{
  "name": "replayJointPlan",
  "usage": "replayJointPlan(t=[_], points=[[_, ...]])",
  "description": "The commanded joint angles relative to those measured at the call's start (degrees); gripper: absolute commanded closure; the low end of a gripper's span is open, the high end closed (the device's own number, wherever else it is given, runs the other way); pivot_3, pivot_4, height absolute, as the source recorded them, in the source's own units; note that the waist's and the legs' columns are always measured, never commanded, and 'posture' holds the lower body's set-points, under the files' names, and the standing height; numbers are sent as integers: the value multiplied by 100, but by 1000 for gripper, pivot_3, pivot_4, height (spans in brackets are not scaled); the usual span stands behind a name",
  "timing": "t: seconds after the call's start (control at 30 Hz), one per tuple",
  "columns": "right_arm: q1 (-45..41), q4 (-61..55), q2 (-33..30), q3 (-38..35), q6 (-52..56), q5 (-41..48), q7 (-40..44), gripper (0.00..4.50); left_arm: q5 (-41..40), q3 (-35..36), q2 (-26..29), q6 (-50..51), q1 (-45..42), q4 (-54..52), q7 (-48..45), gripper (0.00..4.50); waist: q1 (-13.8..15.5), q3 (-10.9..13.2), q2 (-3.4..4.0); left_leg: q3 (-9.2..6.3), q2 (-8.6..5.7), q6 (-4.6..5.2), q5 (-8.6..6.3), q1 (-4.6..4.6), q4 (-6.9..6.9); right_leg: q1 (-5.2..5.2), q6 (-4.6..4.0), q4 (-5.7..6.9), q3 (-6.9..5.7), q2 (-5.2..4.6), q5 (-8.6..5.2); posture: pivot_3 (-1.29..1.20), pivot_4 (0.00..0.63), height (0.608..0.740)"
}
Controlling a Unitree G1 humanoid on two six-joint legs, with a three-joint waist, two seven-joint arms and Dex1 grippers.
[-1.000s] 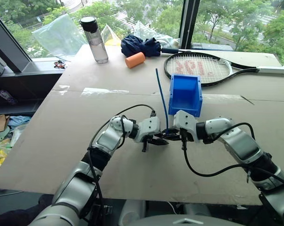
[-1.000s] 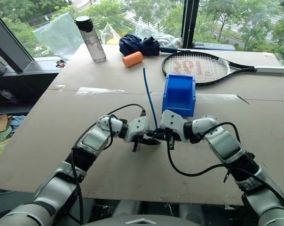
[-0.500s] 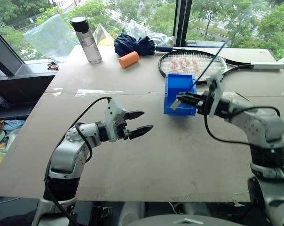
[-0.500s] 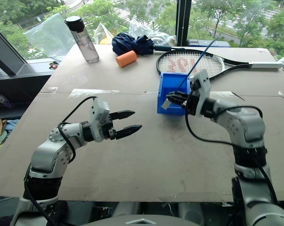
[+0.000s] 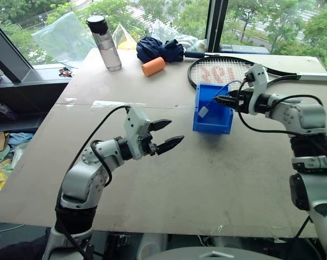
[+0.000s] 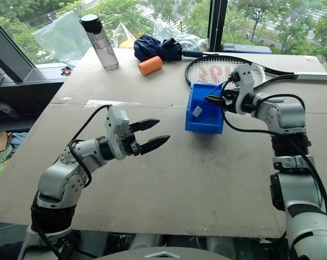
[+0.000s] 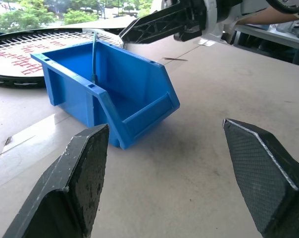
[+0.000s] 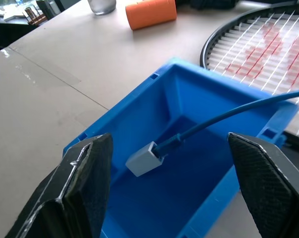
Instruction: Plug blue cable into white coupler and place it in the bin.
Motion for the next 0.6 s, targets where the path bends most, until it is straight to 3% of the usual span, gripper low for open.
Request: replayJointPlan(t=[0.03,0.17,0.33,0.47,0.6], points=[[926,-1451,-167,-481,-829,194,284,825,-91,-80,125,-41,65,-230,-70,774,-29,0,-1,0,1,0,0,2,-1,1,0,1,0,1,0,0,150,740],[3596,-3600,-476,-1371,-1657,357,809,825,-225,23,458,32,559,-388,-273,774,-12,-2,-2,0,4,0,0,14,-13,5,1,5,2,3,-2,0,150,740],[6114,-4223,-322,-2545,-2818,151,1231,825,-409,490,944,6,1316,-558,-455,774,-51,5,7,0,11,0,0,31,-23,5,13,6,28,4,-12,0,150,740],[7223,-4266,-172,-3172,-3294,130,1277,825,-517,917,1341,-45,1846,-566,-693,774,-51,7,-2,13,23,-1,-1,40,-20,11,11,4,31,4,-41,0,150,740],[7525,-4106,-96,-3208,-3616,-3,1201,825,-656,1109,1424,-96,2034,-564,-771,774,-47,8,-4,21,31,-1,-1,47,-17,9,11,5,52,-1,-41,0,150,740]])
